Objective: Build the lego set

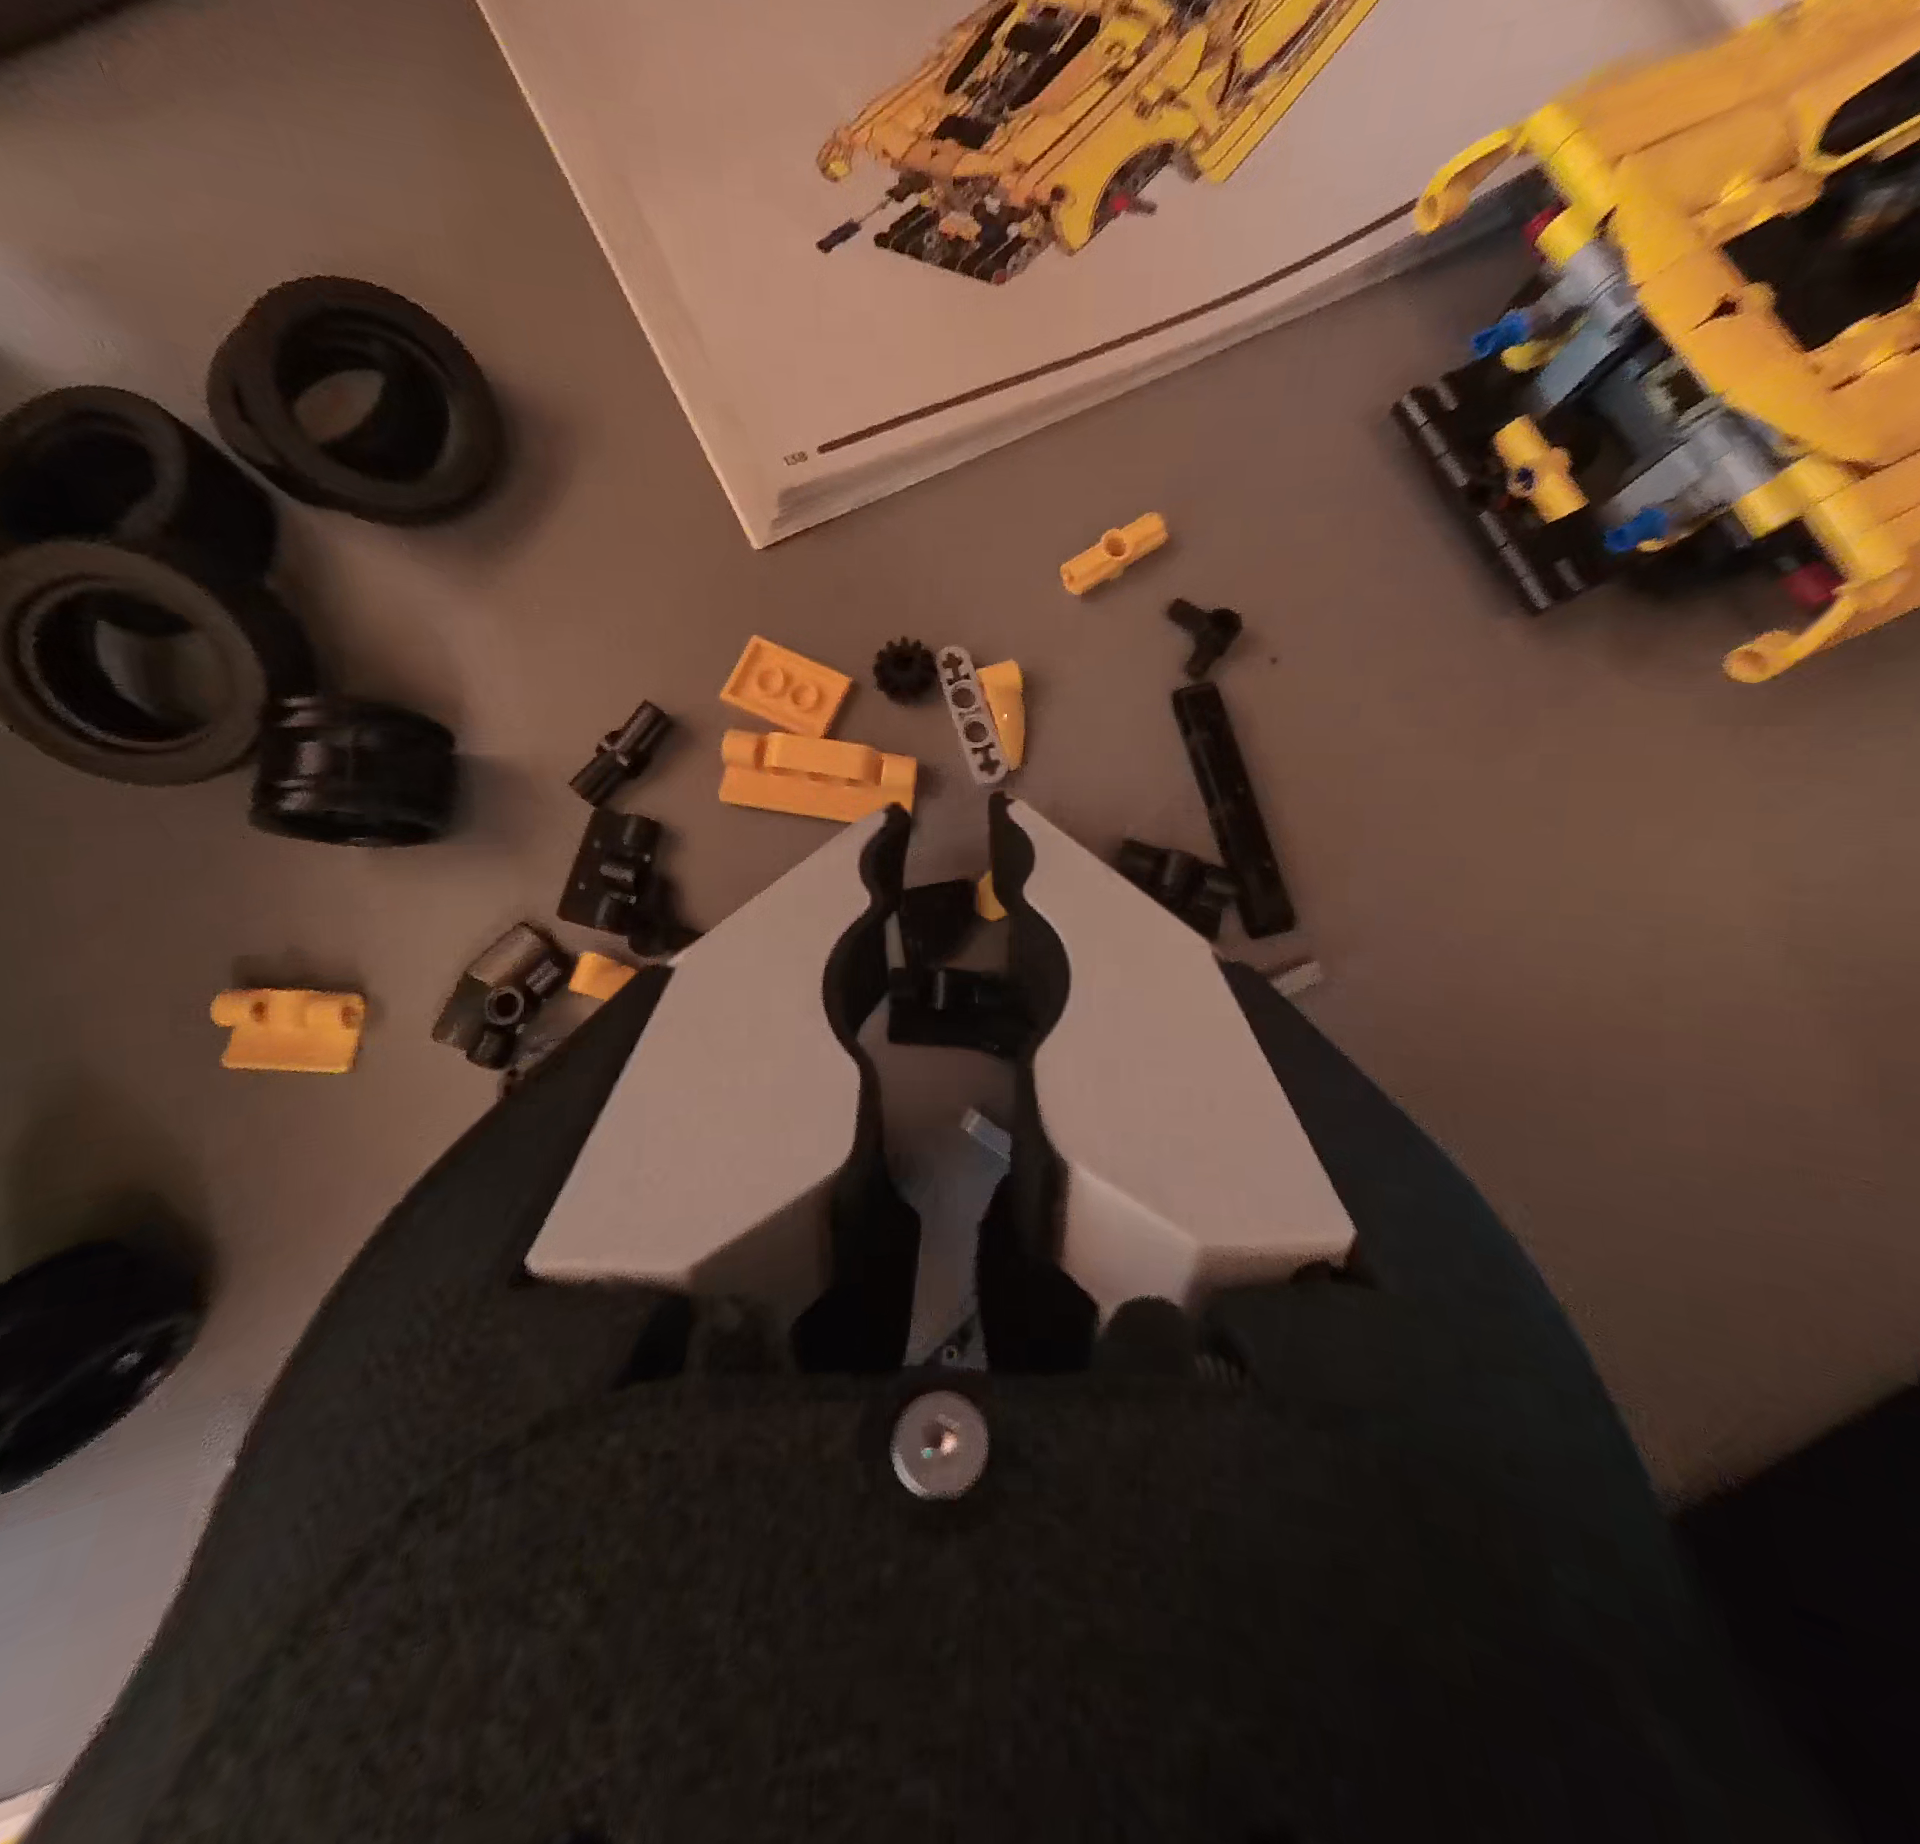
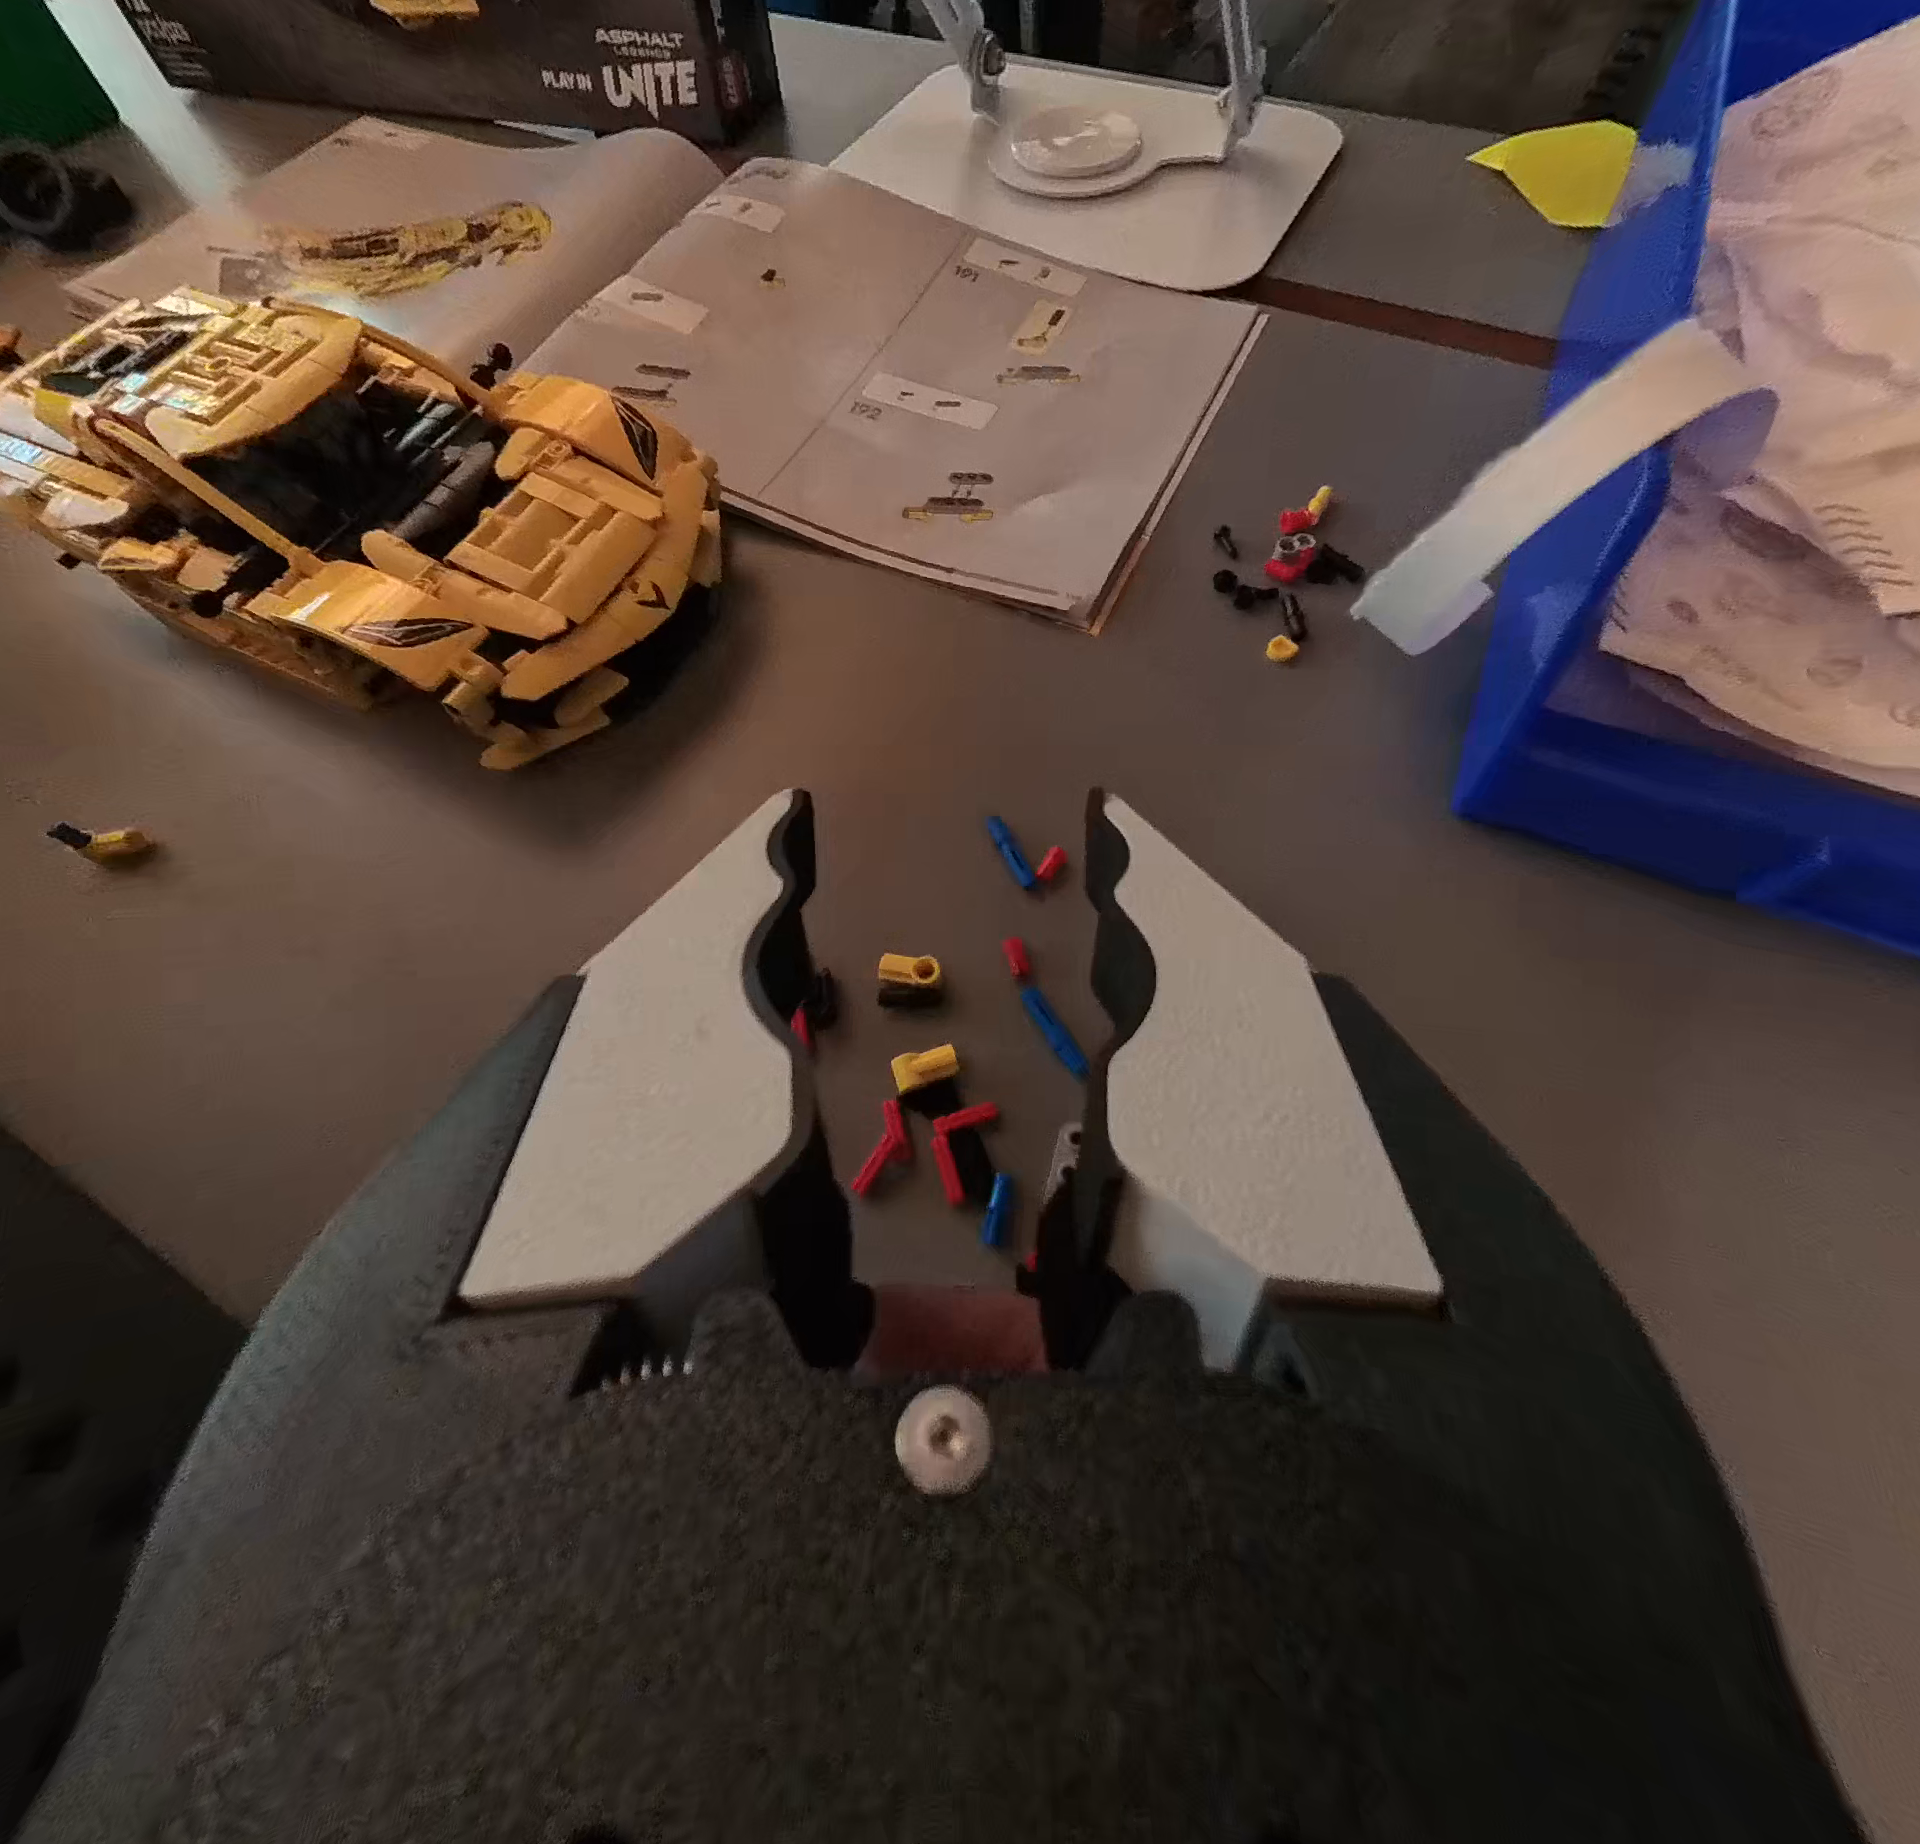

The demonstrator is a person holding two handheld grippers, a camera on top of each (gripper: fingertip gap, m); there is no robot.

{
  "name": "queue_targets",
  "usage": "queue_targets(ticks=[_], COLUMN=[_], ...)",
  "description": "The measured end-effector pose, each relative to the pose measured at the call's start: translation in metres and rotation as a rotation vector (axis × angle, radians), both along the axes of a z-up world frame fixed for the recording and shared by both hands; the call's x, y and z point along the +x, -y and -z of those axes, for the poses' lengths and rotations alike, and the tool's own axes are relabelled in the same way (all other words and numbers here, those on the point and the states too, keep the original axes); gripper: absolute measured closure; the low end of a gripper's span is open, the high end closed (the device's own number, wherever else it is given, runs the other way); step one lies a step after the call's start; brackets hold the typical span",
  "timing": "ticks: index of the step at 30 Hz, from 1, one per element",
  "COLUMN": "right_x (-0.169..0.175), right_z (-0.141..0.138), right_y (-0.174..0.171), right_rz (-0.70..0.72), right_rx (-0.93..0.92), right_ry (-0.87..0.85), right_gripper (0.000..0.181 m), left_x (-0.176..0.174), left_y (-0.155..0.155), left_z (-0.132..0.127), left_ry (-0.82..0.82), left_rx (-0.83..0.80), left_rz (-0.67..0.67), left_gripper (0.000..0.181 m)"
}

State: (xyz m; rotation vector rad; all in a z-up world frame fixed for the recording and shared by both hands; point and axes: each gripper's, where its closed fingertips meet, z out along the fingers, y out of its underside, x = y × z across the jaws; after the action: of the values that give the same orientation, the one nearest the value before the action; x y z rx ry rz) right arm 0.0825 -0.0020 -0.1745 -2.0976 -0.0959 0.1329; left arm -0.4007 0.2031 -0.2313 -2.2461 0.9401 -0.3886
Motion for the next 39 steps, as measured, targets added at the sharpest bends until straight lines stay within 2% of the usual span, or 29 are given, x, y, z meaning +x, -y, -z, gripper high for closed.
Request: queue_targets(ticks=[16, 23, 28, 32, 39], right_x=[0.004, 0.003, 0.004, 0.004, 0.001], right_z=[0.007, 0.008, 0.008, 0.009, 0.014], right_y=[0.0, 0.0, 0.002, 0.001, 0.003], right_rz=[0.01, -0.001, 0.001, -0.005, -0.016], right_rx=[-0.011, -0.016, -0.01, -0.013, -0.029], right_ry=[-0.036, -0.03, -0.033, -0.04, -0.024], right_gripper=[0.133, 0.134, 0.134, 0.134, 0.134], left_x=[0.02, 0.008, -0.002, 0.003, -0.006], left_y=[-0.007, -0.003, 0.011, 0.013, 0.003], left_z=[0.014, 0.012, 0.009, 0.011, -0.003], left_ry=[-0.045, -0.105, -0.1, -0.057, 0.017], left_rx=[-0.053, -0.049, -0.067, -0.076, -0.076], left_rz=[0.019, 0.025, 0.043, 0.046, -0.014], left_gripper=[0.168, 0.17, 0.17, 0.17, 0.168])
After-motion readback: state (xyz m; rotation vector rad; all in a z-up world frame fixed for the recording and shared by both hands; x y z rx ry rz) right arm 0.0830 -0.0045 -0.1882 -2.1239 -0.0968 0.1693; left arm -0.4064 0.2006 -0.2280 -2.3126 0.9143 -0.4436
